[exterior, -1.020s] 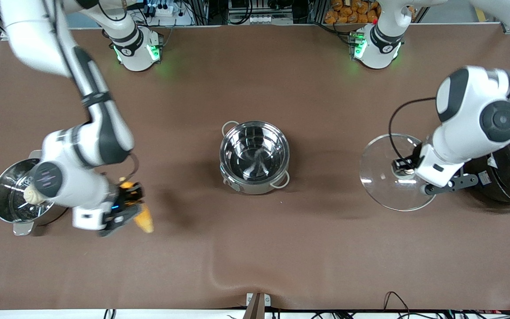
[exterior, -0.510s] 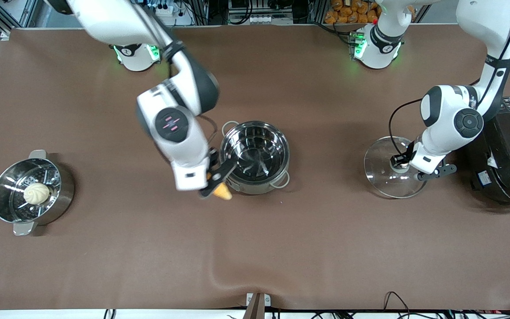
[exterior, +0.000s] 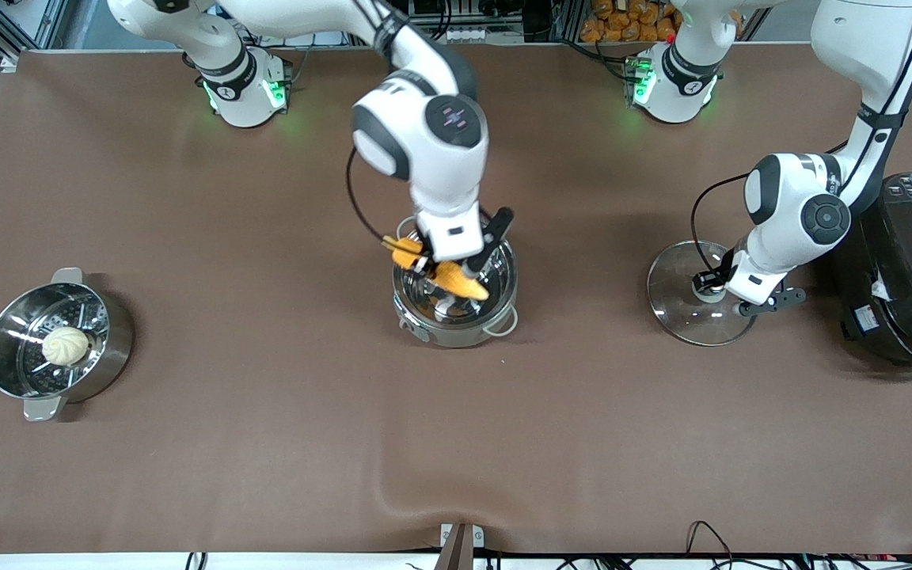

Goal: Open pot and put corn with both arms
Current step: 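Carry the corn over the open pot with the right gripper, then drop the corn into the pot while the left gripper sets the lid down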

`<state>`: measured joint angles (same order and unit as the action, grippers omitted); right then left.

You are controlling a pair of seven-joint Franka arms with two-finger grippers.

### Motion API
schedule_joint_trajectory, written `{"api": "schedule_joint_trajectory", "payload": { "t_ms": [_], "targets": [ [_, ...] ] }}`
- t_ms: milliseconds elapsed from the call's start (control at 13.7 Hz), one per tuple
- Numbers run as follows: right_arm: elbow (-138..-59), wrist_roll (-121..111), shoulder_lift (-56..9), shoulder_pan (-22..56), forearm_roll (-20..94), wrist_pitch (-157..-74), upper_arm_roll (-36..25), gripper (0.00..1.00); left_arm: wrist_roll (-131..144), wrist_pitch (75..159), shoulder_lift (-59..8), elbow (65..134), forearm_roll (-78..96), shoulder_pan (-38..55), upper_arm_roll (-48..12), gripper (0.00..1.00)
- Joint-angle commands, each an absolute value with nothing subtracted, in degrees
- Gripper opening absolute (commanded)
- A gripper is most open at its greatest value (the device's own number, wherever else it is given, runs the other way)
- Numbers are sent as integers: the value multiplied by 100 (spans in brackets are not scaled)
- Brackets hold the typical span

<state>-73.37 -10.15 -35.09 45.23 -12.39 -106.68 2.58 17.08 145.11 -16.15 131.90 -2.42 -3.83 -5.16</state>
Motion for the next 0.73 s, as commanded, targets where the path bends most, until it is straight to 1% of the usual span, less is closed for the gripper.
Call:
{"api": "schedule_joint_trajectory", "payload": {
  "t_ms": [0,73,291,364,437,510,583,656],
  "targets": [
    [-7365,-914,-3620,4675,-1485,-10635,185,0,1714,14328,-1216,12982,-299,-413,-571,100],
    [-7383,-914,-3682,4780,-1668,-10643,193,0,1714,14013,-987,12790,-299,-413,-571,100],
    [-7470,-651,-3832,4992,-1915,-10661,185,0,1696,12398,-441,11685,-220,-413,-641,100],
    [-7479,-650,-3884,5001,-2029,-10670,193,0,1696,11862,-405,11176,-220,-413,-685,100],
    [-7479,-650,-3937,5001,-2082,-10687,193,0,1705,11230,-465,10510,-220,-422,-694,100],
    [-7479,-642,-3990,5001,-2100,-10687,193,0,1705,10475,-518,9964,-228,-413,-694,100],
    [-7479,-624,-3990,5010,-2101,-10688,193,37,1662,9946,-579,9514,-229,-404,-694,100],
    [-7462,-624,-3982,5001,-2101,-10679,193,99,1470,9471,-580,9153,-150,-413,-712,100]
  ]
}}
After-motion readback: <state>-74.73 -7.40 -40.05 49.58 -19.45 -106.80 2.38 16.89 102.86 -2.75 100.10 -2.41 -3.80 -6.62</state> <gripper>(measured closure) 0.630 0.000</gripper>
